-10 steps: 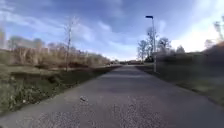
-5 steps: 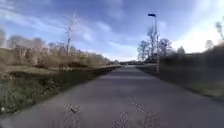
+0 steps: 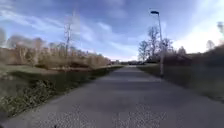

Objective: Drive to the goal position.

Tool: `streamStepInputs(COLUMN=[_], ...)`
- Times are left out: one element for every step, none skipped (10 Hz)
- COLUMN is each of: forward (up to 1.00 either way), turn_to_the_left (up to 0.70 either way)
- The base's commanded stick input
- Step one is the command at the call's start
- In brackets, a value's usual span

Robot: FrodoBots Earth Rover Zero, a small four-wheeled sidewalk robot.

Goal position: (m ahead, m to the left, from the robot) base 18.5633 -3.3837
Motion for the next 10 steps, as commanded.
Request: streamStepInputs(forward=[1.00,1.00,1.00,1.00,1.00,1.00,1.00,1.00,1.00,1.00], turn_to_the_left=[0.00,0.00,0.00,0.00,-0.05,-0.33,-0.35,-0.35,-0.35,-0.35])
